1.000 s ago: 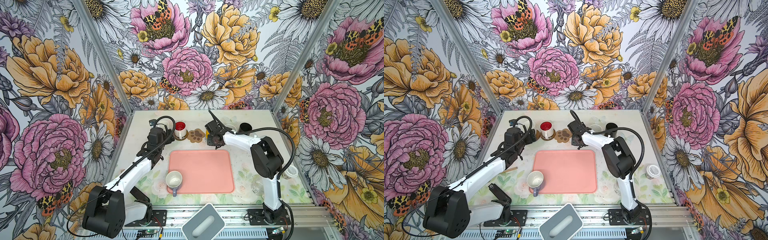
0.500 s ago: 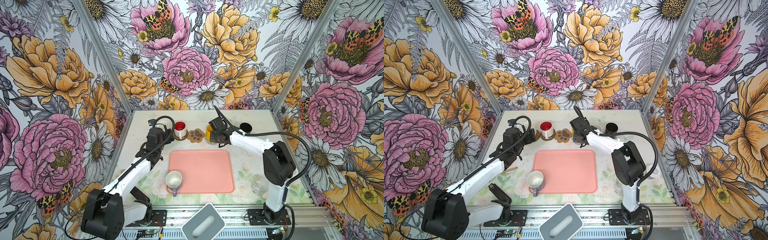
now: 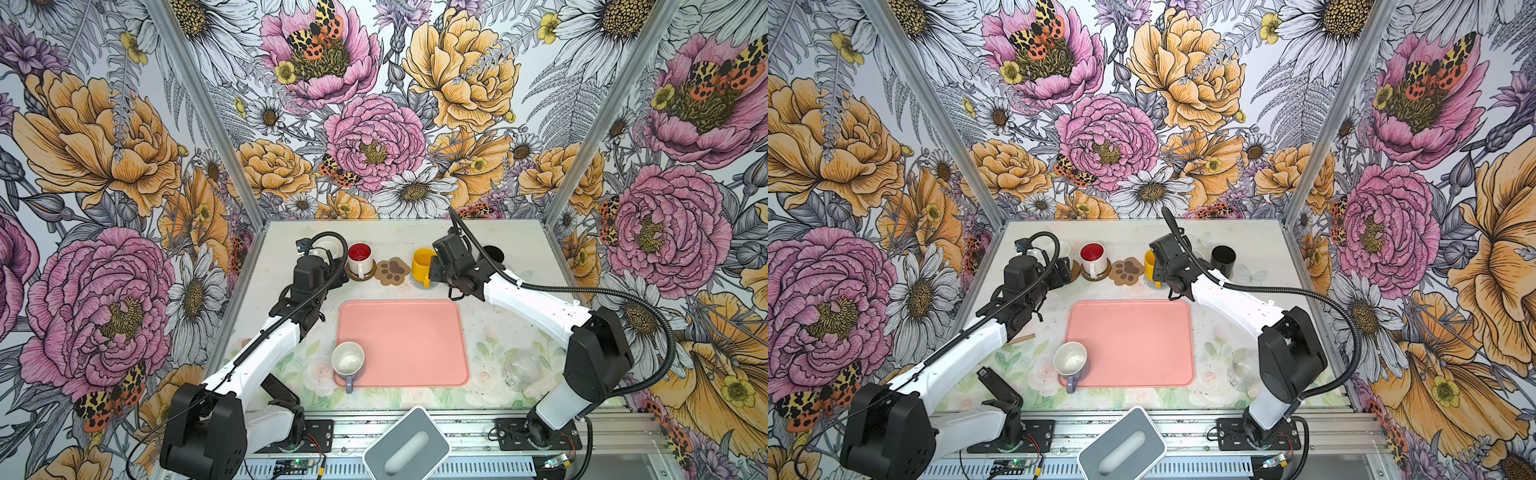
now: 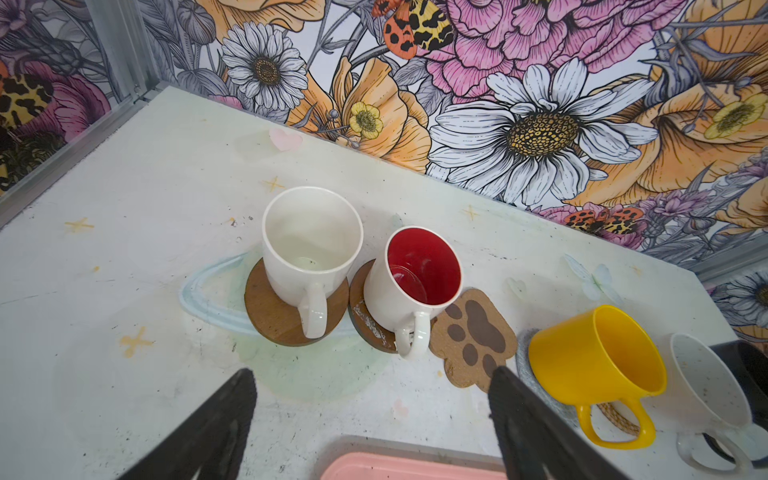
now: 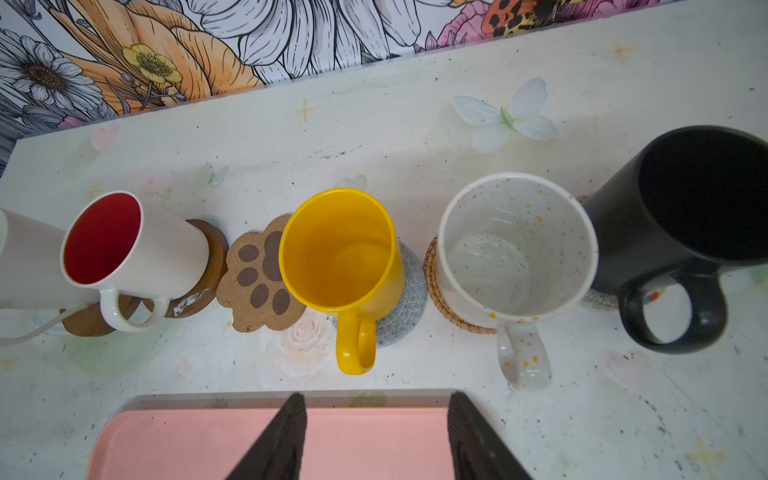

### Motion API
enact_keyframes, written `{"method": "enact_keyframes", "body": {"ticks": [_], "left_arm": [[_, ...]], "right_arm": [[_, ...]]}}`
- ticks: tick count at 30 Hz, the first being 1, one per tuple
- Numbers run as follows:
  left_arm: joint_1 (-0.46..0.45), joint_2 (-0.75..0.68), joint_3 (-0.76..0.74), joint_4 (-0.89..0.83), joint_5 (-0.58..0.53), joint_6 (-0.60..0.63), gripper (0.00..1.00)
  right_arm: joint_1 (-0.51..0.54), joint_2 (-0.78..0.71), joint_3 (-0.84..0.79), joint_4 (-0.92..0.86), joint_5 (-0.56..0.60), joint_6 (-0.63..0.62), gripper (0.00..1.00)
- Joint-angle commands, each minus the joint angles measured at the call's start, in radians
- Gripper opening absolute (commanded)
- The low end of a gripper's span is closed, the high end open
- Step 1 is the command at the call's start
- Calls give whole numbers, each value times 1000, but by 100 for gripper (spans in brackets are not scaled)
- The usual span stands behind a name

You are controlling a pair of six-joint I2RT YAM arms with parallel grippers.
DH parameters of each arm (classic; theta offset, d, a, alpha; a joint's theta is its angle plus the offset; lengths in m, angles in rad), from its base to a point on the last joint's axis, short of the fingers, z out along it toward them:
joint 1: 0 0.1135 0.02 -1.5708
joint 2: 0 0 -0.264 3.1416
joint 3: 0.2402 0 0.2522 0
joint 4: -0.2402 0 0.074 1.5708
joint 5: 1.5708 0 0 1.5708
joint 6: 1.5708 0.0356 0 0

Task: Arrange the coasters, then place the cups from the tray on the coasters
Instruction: 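Move the left gripper over the white purple-handled mug on the pink tray, then lower the left gripper into the white mug and close it on the rim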

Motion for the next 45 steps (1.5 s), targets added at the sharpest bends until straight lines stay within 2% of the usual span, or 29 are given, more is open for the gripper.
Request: {"method": "enact_keyframes", "body": {"ticks": [1, 7, 13, 18, 22, 34, 45], "left_arm": [[2, -36, 35, -23, 77, -19, 87], [-38, -93, 78, -136, 67, 9, 86], [-150, -167, 80, -268, 20, 52, 85], [-265, -200, 67, -349, -108, 50, 84], [-324, -216, 78, -425, -151, 31, 84], [-503, -263, 77, -673, -233, -127, 81], [-590, -265, 90, -833, -236, -234, 79]], "right_arm": [[-2, -37, -42, 74, 40, 14, 59], [-14, -66, -95, 110, 99, 47, 64], [-30, -106, -174, 204, 96, 91, 67], [-44, -116, -210, 268, 66, 100, 70], [-48, -113, -213, 281, 52, 98, 71], [-81, -129, -251, 299, 25, 103, 71], [-95, -148, -273, 307, 10, 112, 72]]}}
